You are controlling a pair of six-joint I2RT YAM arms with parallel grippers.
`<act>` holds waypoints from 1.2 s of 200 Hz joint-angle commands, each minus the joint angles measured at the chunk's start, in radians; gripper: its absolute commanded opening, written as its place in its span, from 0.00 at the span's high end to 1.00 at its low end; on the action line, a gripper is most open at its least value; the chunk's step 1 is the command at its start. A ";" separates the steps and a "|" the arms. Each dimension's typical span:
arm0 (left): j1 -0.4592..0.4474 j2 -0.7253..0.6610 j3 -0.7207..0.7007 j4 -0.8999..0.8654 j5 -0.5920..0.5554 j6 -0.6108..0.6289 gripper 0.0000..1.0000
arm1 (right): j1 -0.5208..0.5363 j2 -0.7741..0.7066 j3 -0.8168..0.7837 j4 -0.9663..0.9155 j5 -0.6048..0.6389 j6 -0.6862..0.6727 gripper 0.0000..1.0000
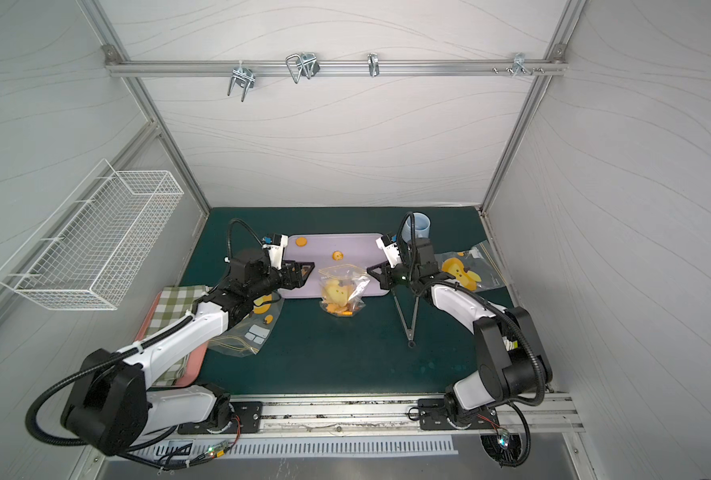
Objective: Put the cookies into a resealable bag to prevent moisture
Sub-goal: Adjust the ziploc bag at the center of the board.
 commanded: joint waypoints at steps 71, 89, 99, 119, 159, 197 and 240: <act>0.087 0.073 -0.064 0.449 0.552 0.110 0.12 | -0.024 0.073 0.058 0.006 -0.067 0.032 1.00; 0.019 0.077 -0.002 0.197 0.484 0.277 0.13 | -0.026 0.071 0.059 0.000 -0.064 0.025 1.00; 0.006 0.103 0.012 0.163 0.476 0.292 0.14 | -0.026 0.066 0.057 -0.001 -0.060 0.023 1.00; 0.007 0.121 -0.018 0.218 0.437 0.271 0.15 | -0.024 0.061 0.053 -0.004 -0.056 0.017 1.00; 0.007 0.173 0.007 0.188 0.481 0.289 0.40 | -0.025 0.071 0.059 -0.006 -0.065 0.016 1.00; 0.007 0.176 0.009 0.183 0.467 0.293 0.62 | -0.025 0.074 0.061 -0.008 -0.057 0.016 1.00; 0.007 0.155 0.011 0.191 0.477 0.286 0.60 | -0.026 0.072 0.062 -0.017 -0.053 0.011 1.00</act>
